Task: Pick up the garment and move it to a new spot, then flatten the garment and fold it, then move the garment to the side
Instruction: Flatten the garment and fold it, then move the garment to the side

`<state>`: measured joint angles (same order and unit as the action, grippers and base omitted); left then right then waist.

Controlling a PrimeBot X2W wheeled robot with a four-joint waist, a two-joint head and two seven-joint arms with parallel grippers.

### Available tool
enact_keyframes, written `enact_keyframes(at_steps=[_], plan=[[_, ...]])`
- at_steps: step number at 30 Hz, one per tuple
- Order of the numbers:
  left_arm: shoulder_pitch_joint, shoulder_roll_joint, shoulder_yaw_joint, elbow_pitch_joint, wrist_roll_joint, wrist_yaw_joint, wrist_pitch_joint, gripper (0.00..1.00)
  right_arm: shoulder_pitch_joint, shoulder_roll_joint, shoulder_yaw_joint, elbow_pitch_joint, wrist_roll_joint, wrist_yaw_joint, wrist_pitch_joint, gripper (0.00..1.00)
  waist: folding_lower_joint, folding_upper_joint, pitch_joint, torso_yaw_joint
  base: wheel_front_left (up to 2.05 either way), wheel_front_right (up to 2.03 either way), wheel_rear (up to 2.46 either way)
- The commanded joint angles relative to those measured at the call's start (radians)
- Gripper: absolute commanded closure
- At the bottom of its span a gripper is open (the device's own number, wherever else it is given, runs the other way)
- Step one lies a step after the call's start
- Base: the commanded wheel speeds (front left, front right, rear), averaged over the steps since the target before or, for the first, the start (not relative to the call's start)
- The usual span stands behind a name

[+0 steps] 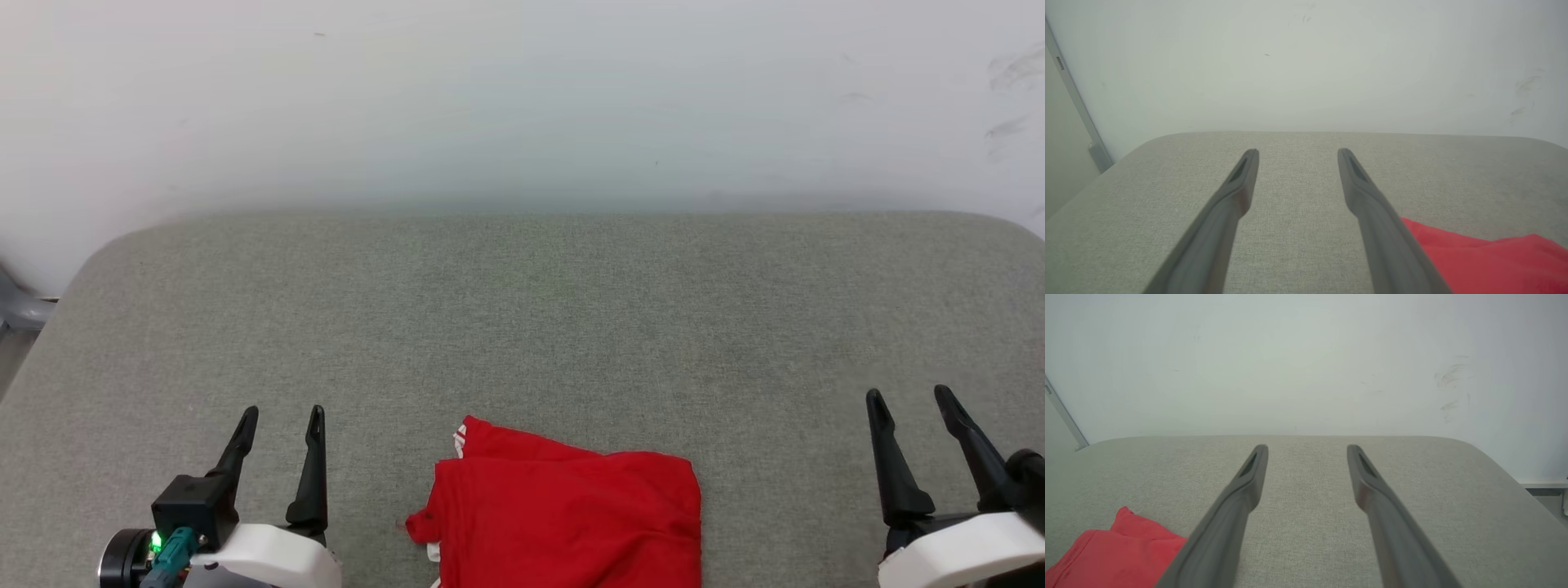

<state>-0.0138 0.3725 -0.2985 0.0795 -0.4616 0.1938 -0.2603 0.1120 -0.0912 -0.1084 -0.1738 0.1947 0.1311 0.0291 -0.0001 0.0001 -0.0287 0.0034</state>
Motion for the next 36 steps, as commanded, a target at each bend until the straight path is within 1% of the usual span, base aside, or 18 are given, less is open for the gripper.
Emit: enact_keyframes(at_steps=[1,11,14,15,16,18,22,26,31,34,36], plan=[[0.016,-0.005,0.007,-0.003,0.012,-0.001,-0.006,0.00,0.020,0.004,-0.003,-0.017,-0.013,-0.001,0.010,0.00,0.0001,-0.0001,-0.002,0.003,0.00,0.00,0.00],[0.015,-0.033,0.033,0.000,0.036,-0.027,-0.006,0.00,0.041,0.016,-0.022,-0.065,-0.022,-0.001,0.062,0.00,0.0001,-0.0001,0.002,0.015,0.00,0.00,0.00],[0.002,-0.047,0.039,-0.001,0.044,-0.037,-0.006,0.00,0.044,0.020,-0.043,-0.061,0.012,-0.001,0.090,0.00,0.0001,-0.0001,0.008,0.021,0.00,0.00,0.00],[-0.003,-0.051,0.040,-0.001,0.048,-0.041,-0.006,0.00,0.047,0.023,-0.059,-0.052,0.042,-0.001,0.107,0.00,0.0001,-0.0001,0.012,0.025,0.00,0.00,0.00],[-0.003,-0.051,0.040,-0.001,0.048,-0.041,-0.006,0.00,0.047,0.023,-0.059,-0.052,0.042,-0.001,0.107,0.00,0.0001,-0.0001,0.012,0.025,0.00,0.00,0.00],[-0.015,-0.059,0.046,-0.002,0.056,-0.046,-0.006,0.00,0.052,0.026,-0.093,-0.024,0.106,-0.001,0.153,0.00,0.0001,-0.0001,0.018,0.033,0.00,0.00,0.00],[-0.042,-0.076,0.058,-0.008,0.070,-0.063,-0.005,0.00,0.050,0.033,-0.168,0.046,0.283,-0.001,0.288,0.00,0.0001,-0.0001,0.045,0.056,0.00,0.00,0.00],[-0.068,-0.093,0.066,-0.023,0.087,-0.079,-0.005,0.00,0.029,0.037,-0.197,0.117,0.465,-0.001,0.438,0.00,0.0001,-0.0001,0.092,0.080,0.00,0.00,0.00],[-0.101,-0.127,0.071,-0.027,0.109,-0.103,-0.005,0.00,0.000,0.037,-0.142,0.189,0.632,-0.001,0.613,0.00,0.0001,-0.0001,0.152,0.113,0.00,0.00,0.00],[-0.120,-0.146,0.081,-0.017,0.118,-0.112,-0.005,0.00,-0.016,0.038,-0.101,0.230,0.708,-0.001,0.678,0.00,0.0001,-0.0001,0.181,0.129,0.00,0.00,0.00],[-0.128,-0.155,0.088,-0.015,0.127,-0.119,-0.005,0.00,-0.032,0.035,-0.079,0.257,0.730,-0.001,0.698,0.00,0.0001,-0.0001,0.198,0.140,0.00,0.00,0.00]])
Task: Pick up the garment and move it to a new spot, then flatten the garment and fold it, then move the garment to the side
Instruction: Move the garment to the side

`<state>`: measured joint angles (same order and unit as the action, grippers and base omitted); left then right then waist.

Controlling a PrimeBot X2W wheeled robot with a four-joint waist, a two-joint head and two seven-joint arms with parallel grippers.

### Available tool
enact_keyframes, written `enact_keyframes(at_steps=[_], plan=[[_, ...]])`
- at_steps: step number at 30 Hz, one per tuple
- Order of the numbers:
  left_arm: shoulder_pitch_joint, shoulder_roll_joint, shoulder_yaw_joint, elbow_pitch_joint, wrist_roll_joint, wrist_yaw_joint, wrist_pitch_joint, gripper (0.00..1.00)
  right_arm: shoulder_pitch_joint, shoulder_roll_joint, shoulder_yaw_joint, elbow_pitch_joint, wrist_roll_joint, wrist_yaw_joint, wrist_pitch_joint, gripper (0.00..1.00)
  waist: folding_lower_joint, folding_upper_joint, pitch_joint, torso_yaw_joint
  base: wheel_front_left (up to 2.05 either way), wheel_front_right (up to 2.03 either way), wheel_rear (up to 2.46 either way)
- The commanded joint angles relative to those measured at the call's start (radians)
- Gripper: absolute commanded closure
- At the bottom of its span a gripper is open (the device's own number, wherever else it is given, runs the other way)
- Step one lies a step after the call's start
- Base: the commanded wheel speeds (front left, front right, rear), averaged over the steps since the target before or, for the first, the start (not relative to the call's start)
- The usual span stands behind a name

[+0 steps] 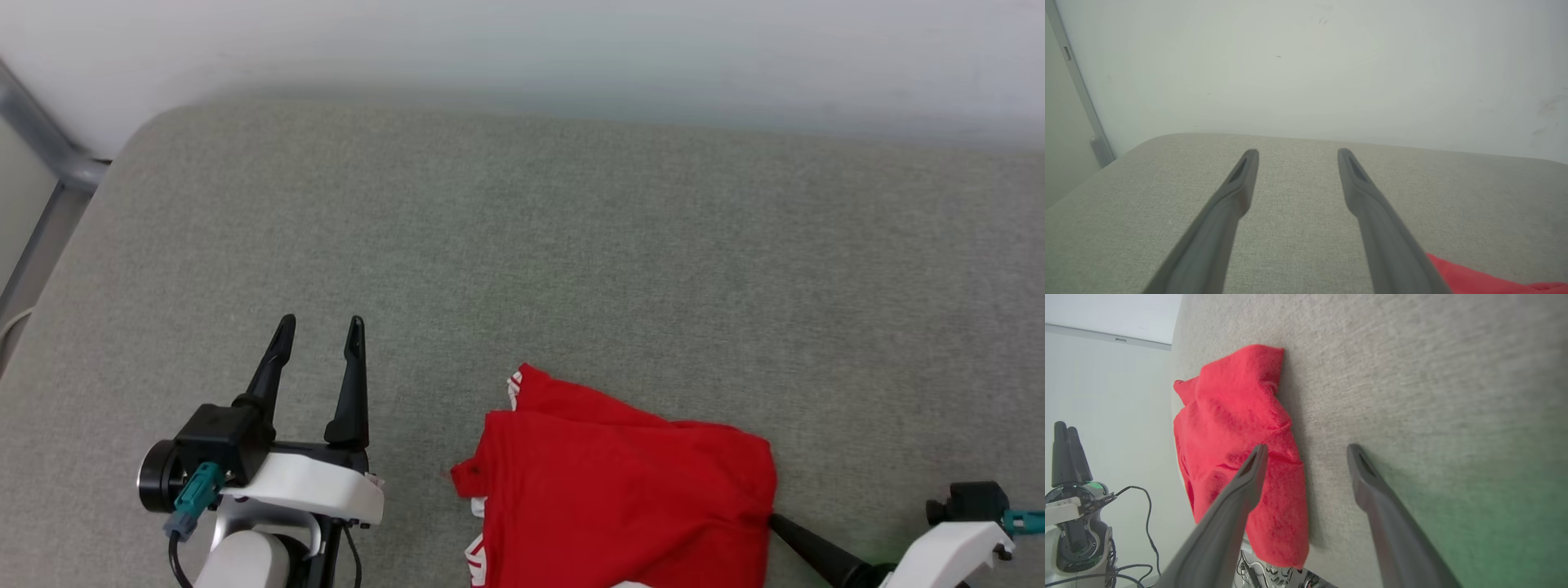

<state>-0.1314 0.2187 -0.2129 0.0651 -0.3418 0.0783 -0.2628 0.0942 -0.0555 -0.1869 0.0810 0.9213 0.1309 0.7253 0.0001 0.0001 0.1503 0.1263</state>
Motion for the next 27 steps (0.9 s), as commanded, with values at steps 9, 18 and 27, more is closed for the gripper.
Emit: enact_keyframes(at_steps=[9,18,27], plan=[[-0.032,-0.041,0.041,0.011,0.039,-0.036,-0.002,0.00,-0.034,-0.002,0.113,0.111,0.057,-0.002,0.082,0.00,-0.0001,-0.0001,0.060,0.054,0.00,0.00,0.00],[-0.002,-0.068,0.083,0.033,0.076,-0.065,-0.002,0.00,-0.077,-0.063,0.177,-0.003,-0.006,-0.001,0.013,1.00,-0.0001,-0.0001,0.011,0.021,0.00,0.00,0.00],[0.025,-0.076,0.100,0.014,0.100,-0.074,-0.002,0.00,-0.083,-0.158,0.195,-0.105,-0.148,-0.001,-0.010,1.00,-0.0001,-0.0001,-0.019,-0.122,0.00,0.00,0.00]])
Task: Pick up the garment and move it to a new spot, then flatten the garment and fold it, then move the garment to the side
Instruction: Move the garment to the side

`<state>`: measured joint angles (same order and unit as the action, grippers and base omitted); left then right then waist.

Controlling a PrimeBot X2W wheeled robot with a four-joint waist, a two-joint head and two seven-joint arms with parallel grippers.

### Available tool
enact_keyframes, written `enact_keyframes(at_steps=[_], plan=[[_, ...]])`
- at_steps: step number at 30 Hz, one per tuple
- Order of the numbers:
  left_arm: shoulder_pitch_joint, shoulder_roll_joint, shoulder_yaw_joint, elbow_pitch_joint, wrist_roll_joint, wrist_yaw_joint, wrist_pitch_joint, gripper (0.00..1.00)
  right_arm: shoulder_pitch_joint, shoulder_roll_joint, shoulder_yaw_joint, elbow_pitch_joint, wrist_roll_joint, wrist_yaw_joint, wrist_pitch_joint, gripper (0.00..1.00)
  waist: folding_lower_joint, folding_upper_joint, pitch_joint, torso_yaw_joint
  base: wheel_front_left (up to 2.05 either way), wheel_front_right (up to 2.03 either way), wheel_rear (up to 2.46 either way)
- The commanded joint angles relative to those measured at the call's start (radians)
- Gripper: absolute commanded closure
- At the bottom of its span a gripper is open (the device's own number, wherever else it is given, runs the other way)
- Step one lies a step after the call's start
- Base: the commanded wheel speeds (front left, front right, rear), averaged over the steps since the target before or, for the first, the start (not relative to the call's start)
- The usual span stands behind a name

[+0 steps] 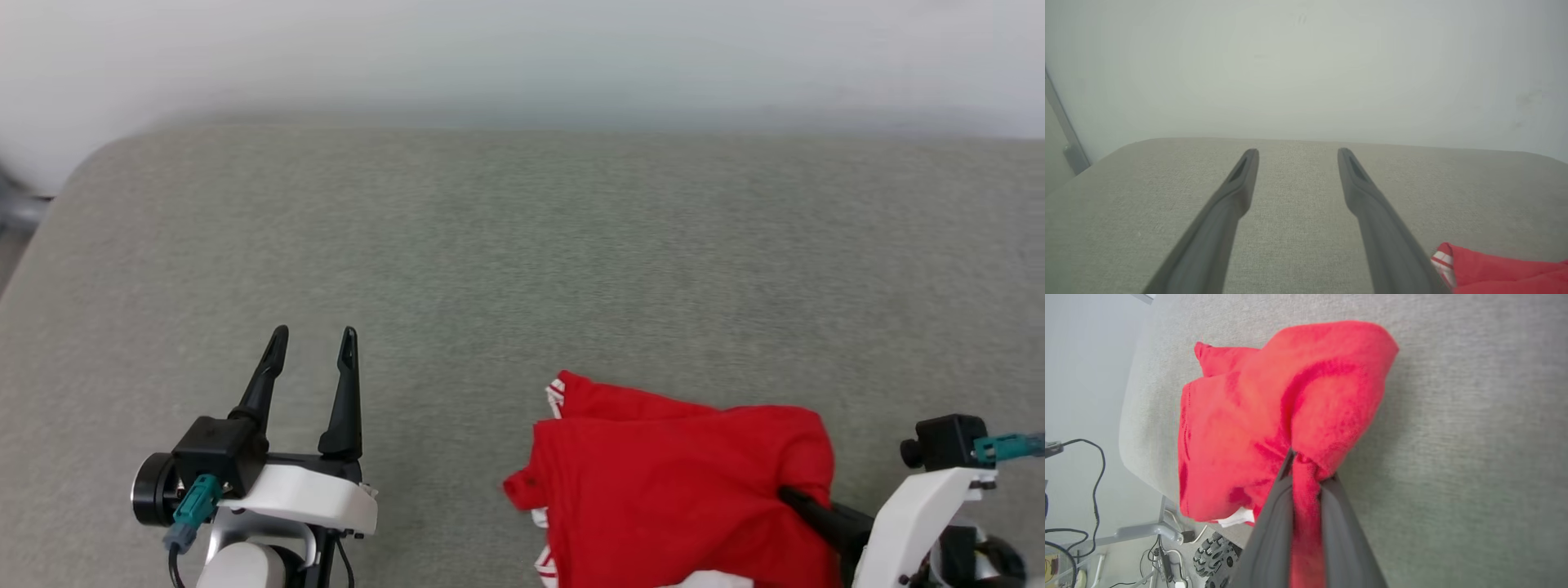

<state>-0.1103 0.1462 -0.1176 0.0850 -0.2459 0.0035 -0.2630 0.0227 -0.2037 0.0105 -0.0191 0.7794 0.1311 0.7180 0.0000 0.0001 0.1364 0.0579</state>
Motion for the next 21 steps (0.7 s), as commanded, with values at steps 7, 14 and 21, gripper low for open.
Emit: enact_keyframes(at_steps=[7,14,21], plan=[[-0.009,0.002,-0.004,-0.037,0.027,-0.010,-0.002,0.00,-0.047,-0.094,-0.012,-0.012,-0.119,-0.001,-0.026,1.00,0.0000,-0.0001,0.037,-0.235,0.00,0.00,0.00],[-0.070,0.037,-0.020,-0.071,0.051,-0.032,0.012,0.00,-0.160,-0.125,0.002,-0.011,-0.211,-0.001,-0.098,1.00,0.0000,-0.0001,0.144,-0.402,0.00,0.00,0.00],[-0.162,0.081,-0.049,-0.141,0.078,-0.058,0.062,0.00,-0.317,-0.175,-0.027,0.091,-0.249,-0.001,-0.202,1.00,0.0000,-0.0001,0.269,-0.481,0.00,0.00,0.00]])
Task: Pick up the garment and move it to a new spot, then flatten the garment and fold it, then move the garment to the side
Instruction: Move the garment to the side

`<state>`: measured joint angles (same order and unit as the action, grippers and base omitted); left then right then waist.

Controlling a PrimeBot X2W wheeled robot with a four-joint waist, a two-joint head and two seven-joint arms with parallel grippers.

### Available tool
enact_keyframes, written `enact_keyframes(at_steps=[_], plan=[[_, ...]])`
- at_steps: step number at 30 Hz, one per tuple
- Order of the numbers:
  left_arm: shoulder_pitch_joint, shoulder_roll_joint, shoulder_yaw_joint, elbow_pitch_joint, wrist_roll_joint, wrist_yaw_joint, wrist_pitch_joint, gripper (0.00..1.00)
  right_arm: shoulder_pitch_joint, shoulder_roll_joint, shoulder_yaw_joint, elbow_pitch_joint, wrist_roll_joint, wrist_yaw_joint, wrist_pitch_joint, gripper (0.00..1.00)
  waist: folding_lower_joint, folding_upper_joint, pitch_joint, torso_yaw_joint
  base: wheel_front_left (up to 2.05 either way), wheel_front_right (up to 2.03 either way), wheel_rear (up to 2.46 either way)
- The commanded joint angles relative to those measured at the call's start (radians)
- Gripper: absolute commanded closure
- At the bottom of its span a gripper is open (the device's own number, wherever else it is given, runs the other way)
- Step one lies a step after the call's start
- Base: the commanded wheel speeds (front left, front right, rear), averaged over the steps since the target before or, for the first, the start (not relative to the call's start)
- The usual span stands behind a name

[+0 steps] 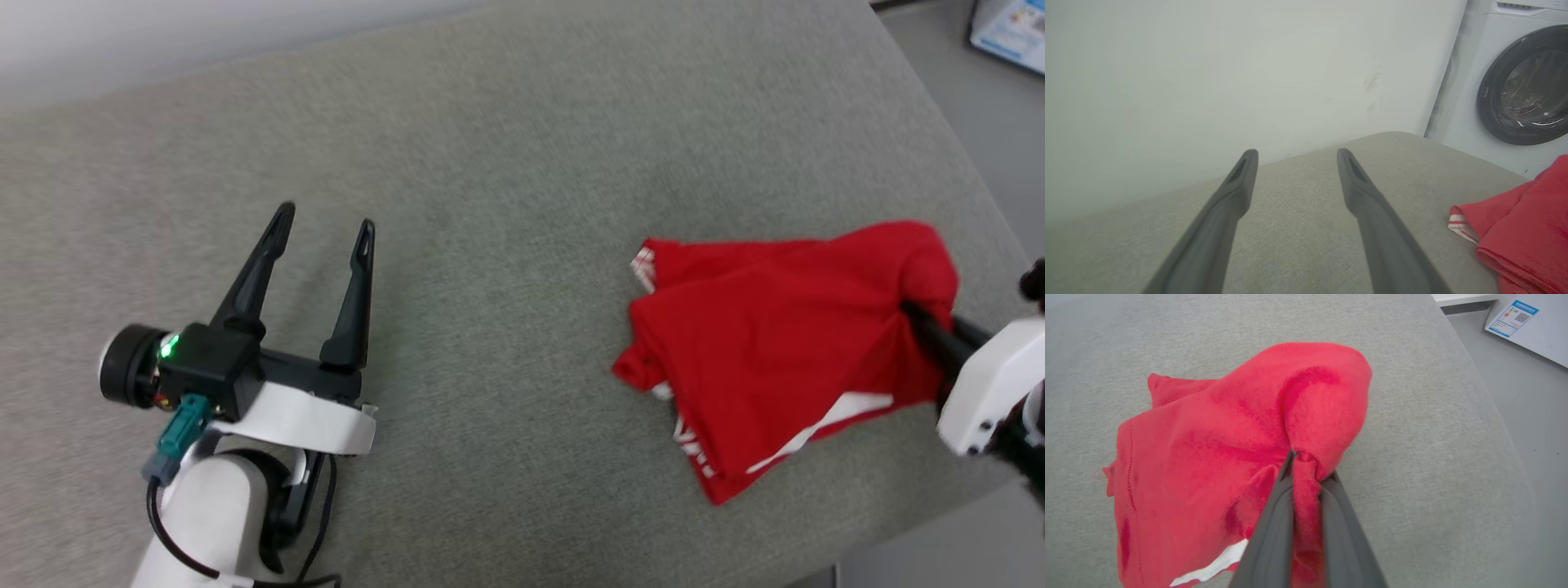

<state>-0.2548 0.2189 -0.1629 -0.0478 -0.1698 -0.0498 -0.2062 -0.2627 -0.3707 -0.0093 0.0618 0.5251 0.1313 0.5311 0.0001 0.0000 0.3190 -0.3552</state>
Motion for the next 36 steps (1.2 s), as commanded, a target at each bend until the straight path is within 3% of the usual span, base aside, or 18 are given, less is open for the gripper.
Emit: enact_keyframes(at_steps=[1,9,13,20,21,22,23,31,36], plan=[[-0.029,0.016,-0.005,-0.020,0.003,-0.009,0.016,0.00,-0.063,-0.013,-0.014,0.028,0.008,-0.001,-0.029,1.00,-0.0001,0.0000,0.105,-0.074,0.00,0.00,0.00],[-0.117,0.052,-0.026,-0.095,0.027,-0.028,0.071,0.00,-0.244,-0.074,-0.070,0.194,-0.049,-0.001,-0.098,1.00,-0.0001,0.0000,0.216,-0.066,0.00,0.00,0.00],[-0.167,0.058,-0.040,-0.132,0.030,-0.032,0.095,0.00,-0.319,-0.121,-0.146,0.289,-0.097,-0.002,-0.140,1.00,-0.0001,0.0000,0.267,-0.038,0.00,0.00,0.00],[-0.221,0.061,-0.051,-0.164,0.034,-0.036,0.103,0.00,-0.394,-0.117,-0.240,0.422,-0.173,-0.002,-0.233,1.00,-0.0001,0.0000,0.322,-0.002,0.00,0.00,0.00],[-0.222,0.059,-0.053,-0.164,0.035,-0.033,0.100,0.00,-0.400,-0.109,-0.243,0.437,-0.182,-0.002,-0.252,0.79,-0.0001,0.0000,0.324,0.000,0.00,0.00,0.00],[-0.222,0.059,-0.053,-0.160,0.034,-0.030,0.098,0.00,-0.404,-0.102,-0.246,0.454,-0.193,-0.002,-0.269,0.20,-0.0001,0.0000,0.324,0.002,0.00,0.00,0.00],[-0.222,0.059,-0.053,-0.156,0.031,-0.030,0.096,0.00,-0.408,-0.097,-0.247,0.468,-0.206,-0.002,-0.288,0.00,-0.0001,0.0000,0.323,0.004,0.00,0.00,0.00],[-0.179,0.041,-0.057,-0.094,0.007,-0.018,0.062,0.00,-0.436,-0.098,-0.324,0.530,-0.364,-0.002,-0.435,0.00,-0.0001,0.0000,0.240,0.028,0.00,0.00,0.00],[-0.130,0.011,-0.063,-0.044,-0.019,0.000,0.025,0.00,-0.394,-0.079,-0.346,0.462,-0.419,-0.002,-0.479,0.00,-0.0001,0.0000,0.144,0.070,0.00,0.00,0.00]])
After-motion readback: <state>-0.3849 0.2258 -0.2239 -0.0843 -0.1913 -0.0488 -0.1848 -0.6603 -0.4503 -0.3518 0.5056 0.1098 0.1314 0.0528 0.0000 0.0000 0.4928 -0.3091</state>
